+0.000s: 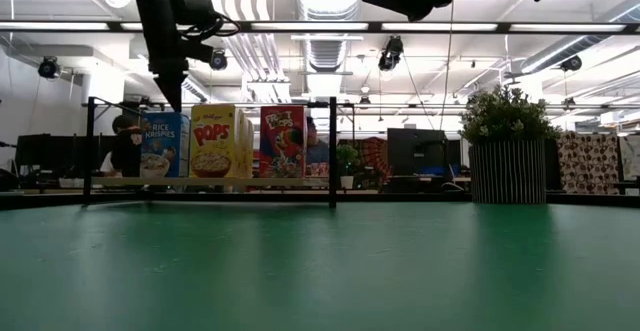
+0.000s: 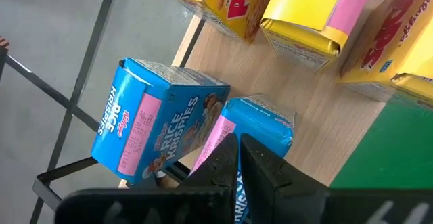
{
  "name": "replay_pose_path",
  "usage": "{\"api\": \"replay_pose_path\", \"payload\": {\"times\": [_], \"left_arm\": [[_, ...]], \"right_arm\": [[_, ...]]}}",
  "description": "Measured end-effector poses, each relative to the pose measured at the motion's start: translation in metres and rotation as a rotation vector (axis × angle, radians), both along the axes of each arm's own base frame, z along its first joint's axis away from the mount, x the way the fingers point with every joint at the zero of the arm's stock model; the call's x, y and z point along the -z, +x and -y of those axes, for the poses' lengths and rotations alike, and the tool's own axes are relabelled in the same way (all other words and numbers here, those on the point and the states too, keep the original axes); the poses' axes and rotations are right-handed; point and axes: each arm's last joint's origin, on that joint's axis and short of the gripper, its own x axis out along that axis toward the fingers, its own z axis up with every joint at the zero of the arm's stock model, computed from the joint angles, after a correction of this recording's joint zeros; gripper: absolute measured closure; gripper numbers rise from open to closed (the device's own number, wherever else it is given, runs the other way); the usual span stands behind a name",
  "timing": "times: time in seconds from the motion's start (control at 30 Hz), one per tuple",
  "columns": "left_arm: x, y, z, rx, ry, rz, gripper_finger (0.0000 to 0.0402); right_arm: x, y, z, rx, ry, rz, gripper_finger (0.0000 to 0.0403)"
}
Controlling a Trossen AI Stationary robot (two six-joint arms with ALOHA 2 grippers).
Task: Stack cereal on shelf
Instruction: Put the top blue cereal box aligned with the blue cereal box on the shelf
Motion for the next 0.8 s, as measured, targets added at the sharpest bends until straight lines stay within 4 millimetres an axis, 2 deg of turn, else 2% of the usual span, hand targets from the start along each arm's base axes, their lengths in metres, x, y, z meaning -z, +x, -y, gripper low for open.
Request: {"api": "replay_pose_path", "payload": {"times": [0.43,0.8], "left_arm": [[0.0001,-0.0008,-0.0006,-0.031,-0.002,0.011,0.0402],[0.0084,-0.0014,-0.0002,-0.034,-0.015,-0.001,0.0401]], "right_arm": [[-0.0001,-0.0001,0.0000,0.000,0.000,0.000,0.0099],[-0.0001,-0.0001,0.0000,0.000,0.000,0.000,0.0099]]}}
